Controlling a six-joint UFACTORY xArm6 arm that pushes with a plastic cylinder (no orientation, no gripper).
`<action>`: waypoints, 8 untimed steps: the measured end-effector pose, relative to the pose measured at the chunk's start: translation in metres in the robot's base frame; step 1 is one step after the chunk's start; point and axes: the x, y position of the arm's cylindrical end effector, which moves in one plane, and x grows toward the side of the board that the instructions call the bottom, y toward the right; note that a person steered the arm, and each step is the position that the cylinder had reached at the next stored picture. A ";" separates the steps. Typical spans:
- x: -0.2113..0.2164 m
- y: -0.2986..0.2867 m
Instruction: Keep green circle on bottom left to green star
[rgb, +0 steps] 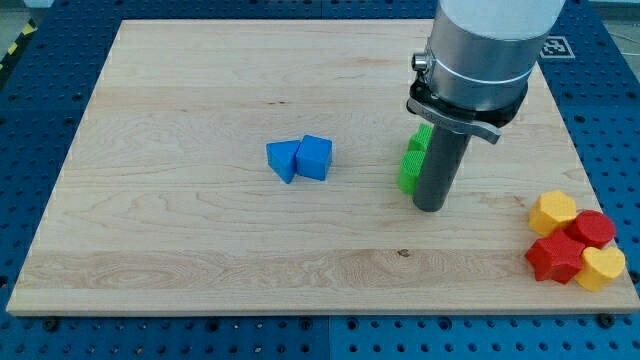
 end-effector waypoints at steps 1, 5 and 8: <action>-0.001 0.000; -0.010 0.000; -0.016 0.000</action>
